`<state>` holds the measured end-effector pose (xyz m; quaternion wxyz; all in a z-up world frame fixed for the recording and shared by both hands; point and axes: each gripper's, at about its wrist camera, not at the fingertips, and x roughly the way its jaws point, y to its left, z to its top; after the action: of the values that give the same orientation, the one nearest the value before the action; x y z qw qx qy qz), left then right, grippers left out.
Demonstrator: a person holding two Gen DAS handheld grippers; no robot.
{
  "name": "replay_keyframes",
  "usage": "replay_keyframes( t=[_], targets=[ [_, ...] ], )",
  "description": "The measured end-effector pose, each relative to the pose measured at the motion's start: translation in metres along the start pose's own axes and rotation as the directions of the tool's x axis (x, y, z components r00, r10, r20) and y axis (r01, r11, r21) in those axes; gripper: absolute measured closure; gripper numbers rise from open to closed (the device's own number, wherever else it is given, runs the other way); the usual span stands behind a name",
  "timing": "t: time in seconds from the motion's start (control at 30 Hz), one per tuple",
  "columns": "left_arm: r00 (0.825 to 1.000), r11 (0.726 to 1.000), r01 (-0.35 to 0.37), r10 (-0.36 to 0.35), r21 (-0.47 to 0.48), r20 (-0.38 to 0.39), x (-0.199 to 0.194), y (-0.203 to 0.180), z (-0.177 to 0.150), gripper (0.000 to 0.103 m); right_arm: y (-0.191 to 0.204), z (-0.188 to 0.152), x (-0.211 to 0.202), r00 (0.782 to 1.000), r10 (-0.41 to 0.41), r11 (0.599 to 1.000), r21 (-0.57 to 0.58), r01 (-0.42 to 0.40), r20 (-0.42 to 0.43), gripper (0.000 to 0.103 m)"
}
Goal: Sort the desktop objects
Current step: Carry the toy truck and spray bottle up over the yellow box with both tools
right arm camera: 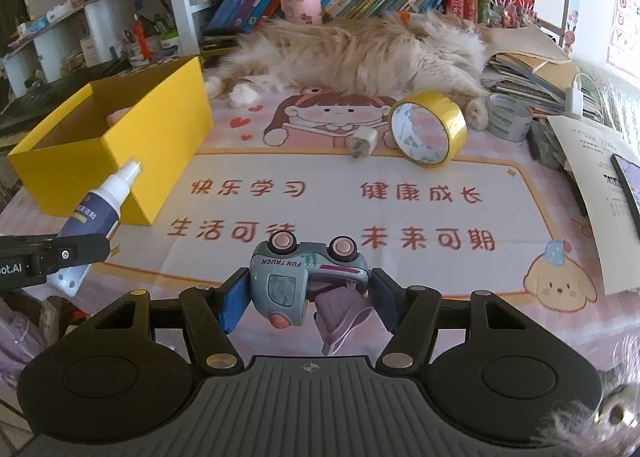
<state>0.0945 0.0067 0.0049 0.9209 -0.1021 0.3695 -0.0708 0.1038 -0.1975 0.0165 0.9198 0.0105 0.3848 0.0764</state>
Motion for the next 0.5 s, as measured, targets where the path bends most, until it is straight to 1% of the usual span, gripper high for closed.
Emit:
replay_keyframes(
  t=[0.3, 0.5],
  targets=[
    [1.000, 0.999, 0.020, -0.019, 0.045, -0.012, -0.025, 0.015, -0.016, 0.072, 0.028, -0.024, -0.016, 1.000, -0.005, 1.000, 0.026, 0.004, 0.007, 0.043],
    [1.000, 0.998, 0.016, -0.015, 0.056, -0.014, -0.042, 0.028, -0.028, 0.072, 0.050, -0.037, -0.021, 1.000, 0.011, 0.999, 0.033, -0.011, 0.003, 0.043]
  ],
)
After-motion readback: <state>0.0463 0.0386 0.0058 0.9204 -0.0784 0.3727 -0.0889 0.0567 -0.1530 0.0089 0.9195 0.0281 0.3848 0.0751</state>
